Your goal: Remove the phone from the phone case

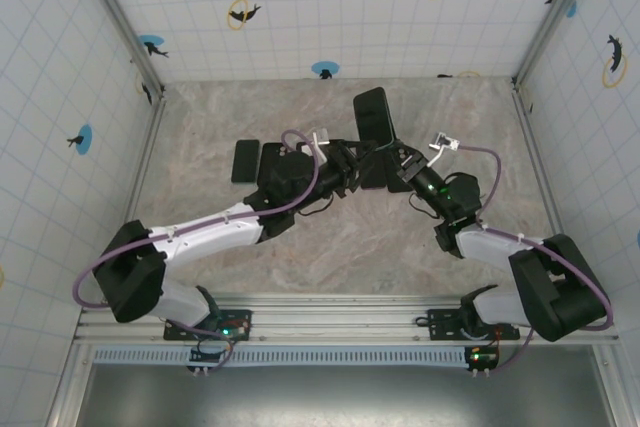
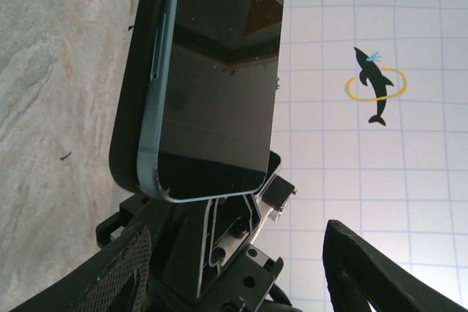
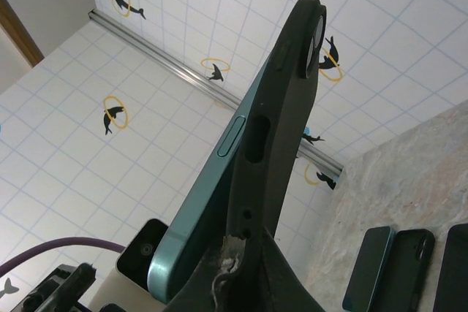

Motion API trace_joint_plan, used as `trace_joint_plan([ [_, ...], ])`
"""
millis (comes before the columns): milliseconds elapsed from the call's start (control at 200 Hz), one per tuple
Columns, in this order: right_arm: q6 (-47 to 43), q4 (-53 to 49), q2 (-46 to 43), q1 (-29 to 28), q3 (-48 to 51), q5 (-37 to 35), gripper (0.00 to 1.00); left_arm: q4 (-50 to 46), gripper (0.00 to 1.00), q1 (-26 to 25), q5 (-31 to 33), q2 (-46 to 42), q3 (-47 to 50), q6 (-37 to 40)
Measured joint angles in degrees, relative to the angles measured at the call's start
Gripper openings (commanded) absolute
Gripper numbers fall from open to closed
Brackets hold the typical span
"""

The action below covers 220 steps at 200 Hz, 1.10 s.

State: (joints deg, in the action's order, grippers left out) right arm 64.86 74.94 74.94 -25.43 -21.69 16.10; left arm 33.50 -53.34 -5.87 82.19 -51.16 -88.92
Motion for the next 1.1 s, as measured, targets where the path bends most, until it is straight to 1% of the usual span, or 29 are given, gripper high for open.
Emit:
trace_joint_plan([
  [350,-1.55,-0.31,0.00,-0.11,0.00,0.15,0.04,4.81,0.61,0.02,1.01,3.21,-0.02,-2.84],
  [671,-2.21,-0.24,0.00,-0.09,0.00,0.07,0.04,5.95,0.60,-0.15,0.92,3.87,-1.11,-3.98],
  [891,-1.92,-0.13,0.04,-0.04,0.00,0.13,0.04,7.63,0.60,-0.13,0.96,4.98,-1.92,-4.11],
  [1101,-0.48,-0.09,0.63,0.04,0.00,-1.62,0.04,10.56,0.59,0.35,0.76,7.69,-2.69,-4.15],
])
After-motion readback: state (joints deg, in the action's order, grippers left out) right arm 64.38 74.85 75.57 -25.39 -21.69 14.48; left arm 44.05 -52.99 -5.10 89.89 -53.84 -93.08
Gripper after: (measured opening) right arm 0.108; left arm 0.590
